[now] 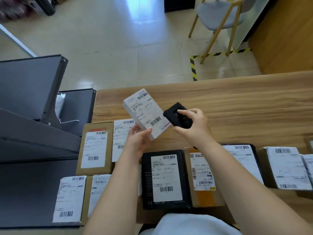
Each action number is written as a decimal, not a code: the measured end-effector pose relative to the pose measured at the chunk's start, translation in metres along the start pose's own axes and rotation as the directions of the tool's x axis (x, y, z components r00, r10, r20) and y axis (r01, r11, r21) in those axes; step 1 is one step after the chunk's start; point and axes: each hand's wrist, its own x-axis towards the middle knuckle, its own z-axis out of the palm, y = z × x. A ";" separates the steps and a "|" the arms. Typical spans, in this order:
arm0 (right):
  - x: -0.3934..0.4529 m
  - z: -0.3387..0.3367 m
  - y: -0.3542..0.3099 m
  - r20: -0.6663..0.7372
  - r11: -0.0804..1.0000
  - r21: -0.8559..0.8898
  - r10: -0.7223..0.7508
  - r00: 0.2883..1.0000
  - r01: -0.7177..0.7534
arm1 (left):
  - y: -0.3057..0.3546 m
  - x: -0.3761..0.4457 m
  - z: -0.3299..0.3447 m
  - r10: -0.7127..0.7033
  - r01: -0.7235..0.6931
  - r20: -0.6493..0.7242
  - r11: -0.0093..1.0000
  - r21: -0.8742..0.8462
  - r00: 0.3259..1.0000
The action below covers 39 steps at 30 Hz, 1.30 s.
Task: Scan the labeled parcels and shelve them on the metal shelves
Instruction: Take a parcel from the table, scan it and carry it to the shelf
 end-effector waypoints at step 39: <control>-0.055 0.060 -0.094 0.360 0.882 -0.091 -0.404 0.841 0.462 | -0.015 -0.114 -0.117 0.022 -0.208 -0.275 0.713 -0.670 0.961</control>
